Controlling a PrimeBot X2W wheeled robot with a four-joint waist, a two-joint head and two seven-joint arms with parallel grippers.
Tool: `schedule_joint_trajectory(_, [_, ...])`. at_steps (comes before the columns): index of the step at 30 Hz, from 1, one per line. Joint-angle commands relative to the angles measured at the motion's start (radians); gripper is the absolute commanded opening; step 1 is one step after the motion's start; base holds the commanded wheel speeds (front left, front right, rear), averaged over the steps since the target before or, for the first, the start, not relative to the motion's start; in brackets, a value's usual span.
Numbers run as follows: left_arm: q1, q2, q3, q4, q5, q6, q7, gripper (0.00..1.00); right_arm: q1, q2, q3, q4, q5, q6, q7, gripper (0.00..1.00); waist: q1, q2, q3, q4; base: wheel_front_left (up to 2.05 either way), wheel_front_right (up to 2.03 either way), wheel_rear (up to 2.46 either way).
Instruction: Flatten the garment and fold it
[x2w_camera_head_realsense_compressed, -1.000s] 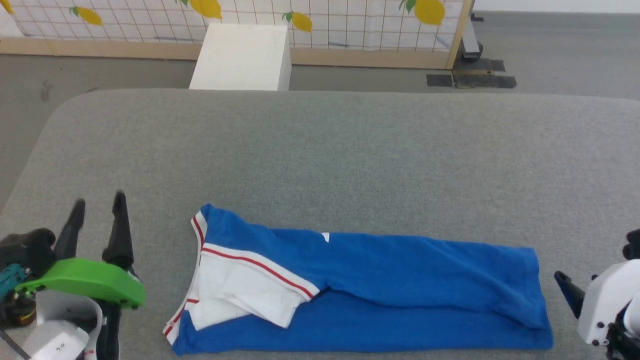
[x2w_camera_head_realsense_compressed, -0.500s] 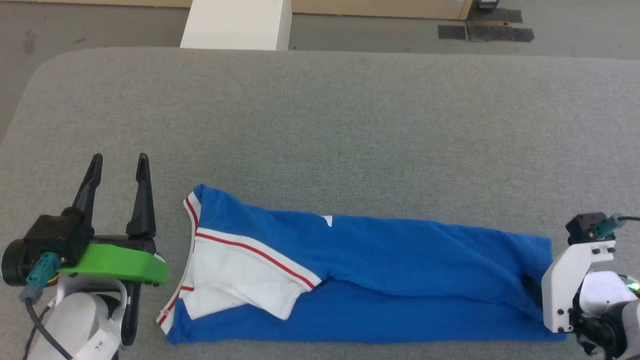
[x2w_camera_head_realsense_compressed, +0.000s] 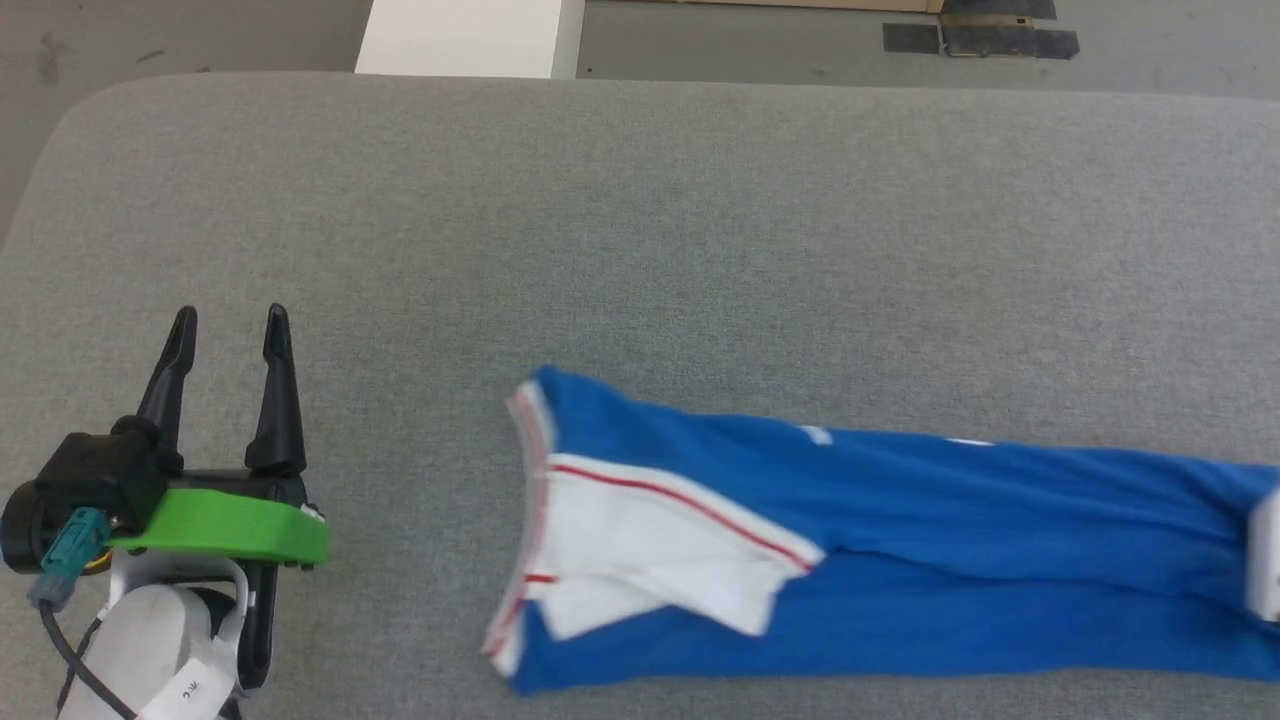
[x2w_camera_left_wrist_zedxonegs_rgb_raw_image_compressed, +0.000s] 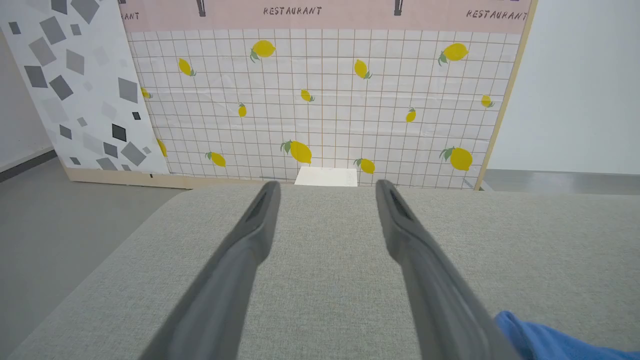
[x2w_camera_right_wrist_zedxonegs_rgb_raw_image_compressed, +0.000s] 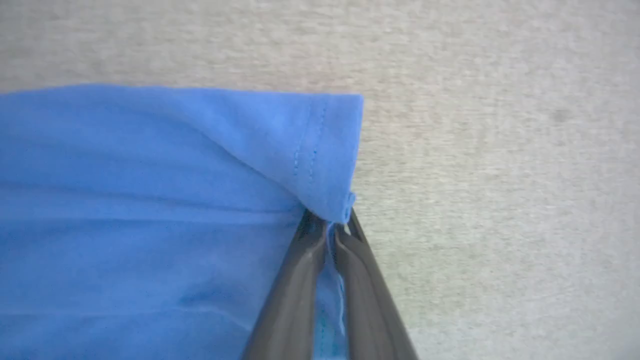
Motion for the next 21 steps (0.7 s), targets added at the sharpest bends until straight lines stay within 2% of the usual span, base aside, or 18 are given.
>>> schedule_joint_trajectory(1, [0.005,-0.007,0.004,0.008,0.013,-0.008,-0.005,1.00,-0.013,-0.013,-0.029,0.023,-0.037,-0.002,-0.004,0.00,0.0001,-0.0001,0.001,0.002,0.00,0.00,0.00])
schedule_joint_trajectory(5, [0.006,-0.017,0.010,0.024,0.018,-0.018,-0.005,1.00,-0.025,-0.021,-0.076,0.053,-0.100,-0.002,-0.004,0.00,0.0001,-0.0001,-0.006,0.005,0.00,0.00,0.00])
schedule_joint_trajectory(7, [0.009,-0.022,0.009,0.035,0.020,-0.025,-0.005,1.00,-0.024,-0.030,-0.058,0.046,-0.111,-0.002,0.017,0.00,0.0001,-0.0001,-0.018,0.006,0.00,0.00,0.00])
schedule_joint_trajectory(9, [0.013,-0.028,0.009,0.044,0.024,-0.029,-0.005,1.00,-0.004,-0.063,0.005,0.016,-0.119,-0.002,0.074,0.00,0.0001,-0.0001,-0.035,0.005,0.00,0.00,0.00])
schedule_joint_trajectory(13, [0.030,-0.041,0.017,0.047,0.027,-0.032,-0.005,1.00,0.045,-0.123,0.108,-0.140,-0.061,-0.002,0.192,0.00,0.0001,-0.0001,-0.073,0.000,0.00,0.00,0.00])
schedule_joint_trajectory(16, [0.047,-0.048,0.022,0.051,0.031,-0.032,-0.005,1.00,0.095,-0.148,0.165,-0.304,0.016,-0.002,0.291,0.00,0.0001,-0.0001,-0.099,-0.005,0.00,0.00,0.00])
schedule_joint_trajectory(21, [0.068,-0.058,0.026,0.054,0.029,-0.033,-0.005,1.00,0.141,-0.122,0.237,-0.535,0.125,-0.002,0.404,0.00,0.0001,-0.0001,-0.124,-0.010,0.00,0.00,0.00])
